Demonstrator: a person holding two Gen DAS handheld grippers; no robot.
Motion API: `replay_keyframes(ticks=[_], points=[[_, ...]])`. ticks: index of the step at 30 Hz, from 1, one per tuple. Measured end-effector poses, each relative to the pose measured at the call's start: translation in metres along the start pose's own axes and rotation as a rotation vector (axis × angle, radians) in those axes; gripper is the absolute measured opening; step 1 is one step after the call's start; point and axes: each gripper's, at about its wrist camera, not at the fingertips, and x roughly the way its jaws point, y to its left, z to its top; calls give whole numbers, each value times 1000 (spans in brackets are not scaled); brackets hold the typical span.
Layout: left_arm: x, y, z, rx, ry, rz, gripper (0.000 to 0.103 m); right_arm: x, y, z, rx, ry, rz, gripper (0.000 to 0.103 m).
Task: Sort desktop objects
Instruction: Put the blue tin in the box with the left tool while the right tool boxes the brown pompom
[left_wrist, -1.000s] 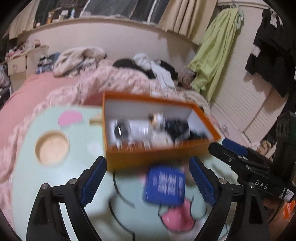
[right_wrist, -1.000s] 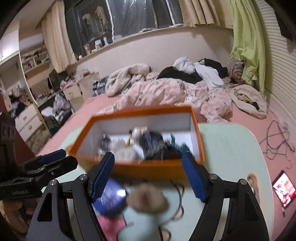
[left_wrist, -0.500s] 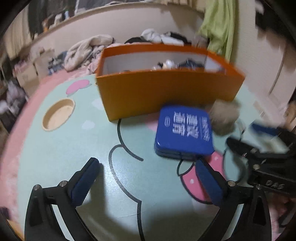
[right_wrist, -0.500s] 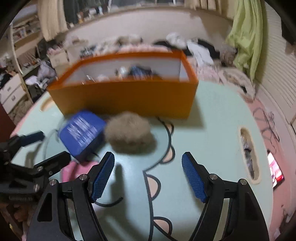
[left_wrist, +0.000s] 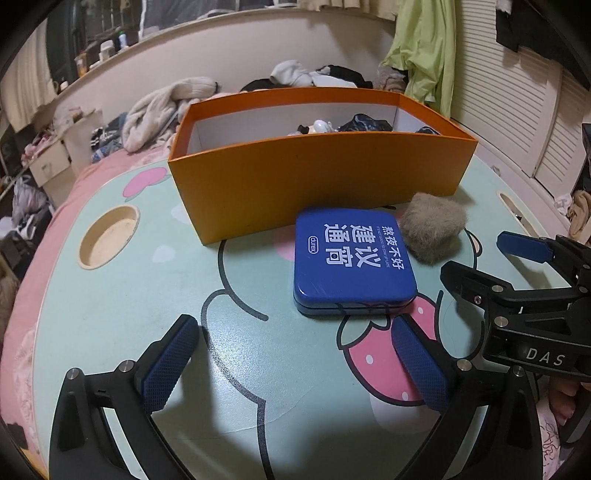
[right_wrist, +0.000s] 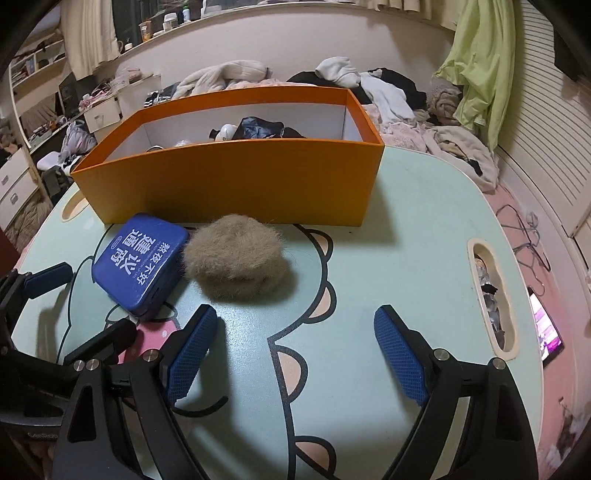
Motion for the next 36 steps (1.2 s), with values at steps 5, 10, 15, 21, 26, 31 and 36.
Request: replay_keyframes(ticks=[5,10,15,21,26,31,36], points=[[0,1,0,0,0,0,103,0,0,0,0,0,0,87],[0,0,0,0,0,0,103,0,0,0,0,0,0,87],[-1,1,0,-1,-1,-1,103,-1,1,0,2,1,2,87],[0,2,0,-1,0,-2,103,-14,0,17,56,-79,117,87],[0,1,0,-2,0,-2,103,1,9,34,51,-49,182,70],[-1,1,0,-3,0,-3,103,10,12,32,47,-14,206,42],[0,2,3,-17,-1,-32,103,-21,-4,26,104,-156,257,41]])
